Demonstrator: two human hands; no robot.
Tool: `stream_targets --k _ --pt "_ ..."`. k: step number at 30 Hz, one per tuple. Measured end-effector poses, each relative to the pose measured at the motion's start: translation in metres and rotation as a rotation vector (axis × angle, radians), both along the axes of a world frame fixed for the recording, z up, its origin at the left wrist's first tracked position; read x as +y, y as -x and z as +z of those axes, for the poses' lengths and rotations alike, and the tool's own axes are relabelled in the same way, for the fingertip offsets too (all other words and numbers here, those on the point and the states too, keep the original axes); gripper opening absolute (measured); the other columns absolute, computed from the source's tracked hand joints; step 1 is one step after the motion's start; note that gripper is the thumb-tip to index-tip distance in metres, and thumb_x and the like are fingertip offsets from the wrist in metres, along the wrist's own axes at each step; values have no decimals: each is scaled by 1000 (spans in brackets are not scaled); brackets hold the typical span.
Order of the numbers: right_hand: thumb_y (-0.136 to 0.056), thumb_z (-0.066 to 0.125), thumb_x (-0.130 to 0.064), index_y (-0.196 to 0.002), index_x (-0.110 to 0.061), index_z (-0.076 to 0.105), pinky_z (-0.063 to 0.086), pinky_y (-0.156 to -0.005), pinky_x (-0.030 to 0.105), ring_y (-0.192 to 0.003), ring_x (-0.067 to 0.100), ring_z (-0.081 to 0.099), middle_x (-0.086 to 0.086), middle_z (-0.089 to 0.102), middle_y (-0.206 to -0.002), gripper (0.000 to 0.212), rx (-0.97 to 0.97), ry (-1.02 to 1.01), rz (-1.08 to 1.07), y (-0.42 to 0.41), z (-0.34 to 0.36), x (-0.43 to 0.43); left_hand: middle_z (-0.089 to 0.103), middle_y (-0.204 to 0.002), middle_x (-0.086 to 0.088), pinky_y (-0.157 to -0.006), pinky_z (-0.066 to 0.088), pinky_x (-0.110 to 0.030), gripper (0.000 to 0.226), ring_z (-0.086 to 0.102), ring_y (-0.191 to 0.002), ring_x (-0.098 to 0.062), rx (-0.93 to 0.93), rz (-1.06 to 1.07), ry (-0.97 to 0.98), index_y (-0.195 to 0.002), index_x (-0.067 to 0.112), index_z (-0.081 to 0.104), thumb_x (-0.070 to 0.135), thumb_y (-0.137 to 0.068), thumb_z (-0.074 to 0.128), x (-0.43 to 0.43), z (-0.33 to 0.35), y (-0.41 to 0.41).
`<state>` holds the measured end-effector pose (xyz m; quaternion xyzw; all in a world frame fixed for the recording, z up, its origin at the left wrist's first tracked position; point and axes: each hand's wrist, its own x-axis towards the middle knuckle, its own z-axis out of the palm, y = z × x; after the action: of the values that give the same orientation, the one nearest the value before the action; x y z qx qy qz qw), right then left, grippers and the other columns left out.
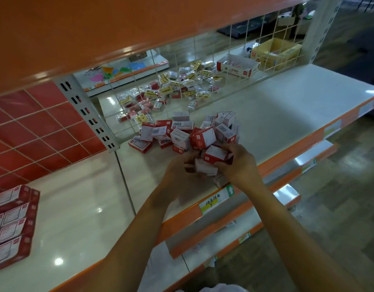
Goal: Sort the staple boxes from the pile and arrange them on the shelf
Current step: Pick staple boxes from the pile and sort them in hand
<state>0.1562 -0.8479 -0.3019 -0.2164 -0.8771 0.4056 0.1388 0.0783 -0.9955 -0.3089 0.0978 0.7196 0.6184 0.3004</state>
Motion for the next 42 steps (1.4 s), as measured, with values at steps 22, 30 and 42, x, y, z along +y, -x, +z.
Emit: stream_targets --k 22,30,42 --pt "-78 75 -23 -117 -17 58 41 -73 11 -90 9 56 -8 56 -102 42 -10 130 281 22 14 -118 67 -110 -1 -73 58 -27 47 68 -95 -16 208 336 90 -111 14 58 -15 -75 66 -160 12 -28" --pt "-88 60 -37 -100 -29 65 54 -87 39 -85 14 67 -6 70 -93 15 -43 364 397 18 18 -198 64 -106 7 -71 55 -19 41 66 -85 0 198 486 70 -109 15 59 -13 -79 63 -247 20 -53" --pt "-98 43 -39 -90 -8 63 55 -58 27 -59 20 66 12 71 -78 38 -205 738 428 -6 32 -324 63 -116 -1 -74 57 -25 50 60 -110 -18 155 557 67 -117 23 60 -6 -77 69 -367 23 -98"
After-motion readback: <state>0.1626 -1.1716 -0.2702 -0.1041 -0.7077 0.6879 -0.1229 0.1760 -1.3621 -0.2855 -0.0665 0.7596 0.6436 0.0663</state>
